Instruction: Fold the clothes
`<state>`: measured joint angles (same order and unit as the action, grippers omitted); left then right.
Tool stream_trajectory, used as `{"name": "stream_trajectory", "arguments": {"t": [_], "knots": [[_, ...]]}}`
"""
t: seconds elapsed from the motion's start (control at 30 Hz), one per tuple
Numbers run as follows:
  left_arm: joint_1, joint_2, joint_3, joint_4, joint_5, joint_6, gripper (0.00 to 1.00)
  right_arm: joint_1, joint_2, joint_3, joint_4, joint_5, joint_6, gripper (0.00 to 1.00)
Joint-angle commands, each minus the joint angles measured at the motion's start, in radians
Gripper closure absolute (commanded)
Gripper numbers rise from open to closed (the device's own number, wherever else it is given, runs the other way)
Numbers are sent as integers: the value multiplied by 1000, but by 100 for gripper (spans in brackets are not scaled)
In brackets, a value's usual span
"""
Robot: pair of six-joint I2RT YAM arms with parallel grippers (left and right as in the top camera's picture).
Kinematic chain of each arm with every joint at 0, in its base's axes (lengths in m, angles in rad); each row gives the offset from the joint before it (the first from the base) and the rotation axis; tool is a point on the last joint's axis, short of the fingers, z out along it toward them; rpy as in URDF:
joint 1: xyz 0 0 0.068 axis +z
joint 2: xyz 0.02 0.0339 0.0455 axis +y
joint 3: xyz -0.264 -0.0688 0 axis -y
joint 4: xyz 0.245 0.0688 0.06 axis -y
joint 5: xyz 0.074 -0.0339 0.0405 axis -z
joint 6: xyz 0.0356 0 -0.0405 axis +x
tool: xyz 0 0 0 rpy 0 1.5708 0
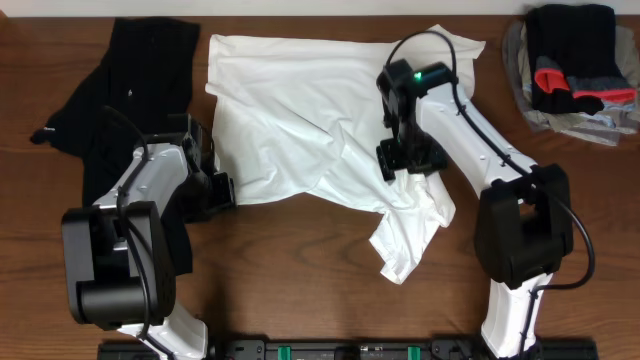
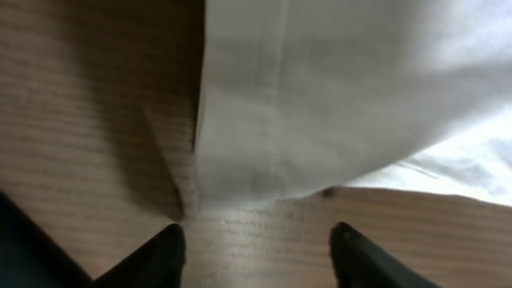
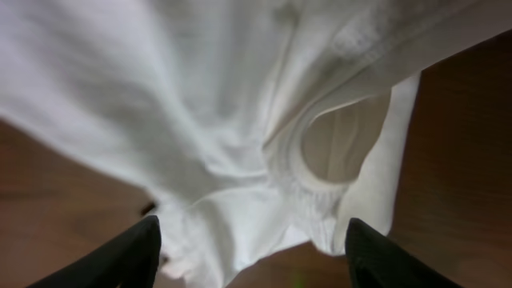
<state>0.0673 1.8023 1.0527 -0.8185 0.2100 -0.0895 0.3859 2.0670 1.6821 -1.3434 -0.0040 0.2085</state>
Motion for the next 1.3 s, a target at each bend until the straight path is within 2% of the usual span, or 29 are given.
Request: {"name": "stream_trajectory", "arguments": {"t": [0.0, 0.23, 0.33, 0.4, 0.43, 0.47, 0.6, 0.87, 1.13, 1.27], "knots": [[-1, -18, -18, 21, 6, 3, 49, -5, -21, -77, 56, 71, 32, 31], [-1, -18, -19, 52, 7, 3, 73, -13, -21, -171, 206, 146, 57, 34], [-1, -18, -19, 58, 6, 2, 86, -15, -21, -200, 256, 150, 58, 49], [-1, -18, -19, 63, 6, 2, 94, -22, -21, -206, 262, 182, 82, 68], [-1, -18, -19, 65, 6, 2, 94, -29, -21, -206, 261, 205, 100, 78], [-1, -18, -19, 66, 6, 2, 94, -37, -24, -205, 256, 219, 114, 84], [-1, -18, -19, 68, 6, 2, 94, -100, -44, -204, 241, 192, 117, 95], [-1, -18, -19, 69, 6, 2, 94, -247, -74, -204, 187, 144, 101, 99], [-1, -18, -19, 70, 6, 2, 94, -387, -74, -205, 171, 97, 121, 99], [-1, -18, -19, 69, -2, 2, 94, -457, -74, -205, 164, 97, 121, 95]]}}
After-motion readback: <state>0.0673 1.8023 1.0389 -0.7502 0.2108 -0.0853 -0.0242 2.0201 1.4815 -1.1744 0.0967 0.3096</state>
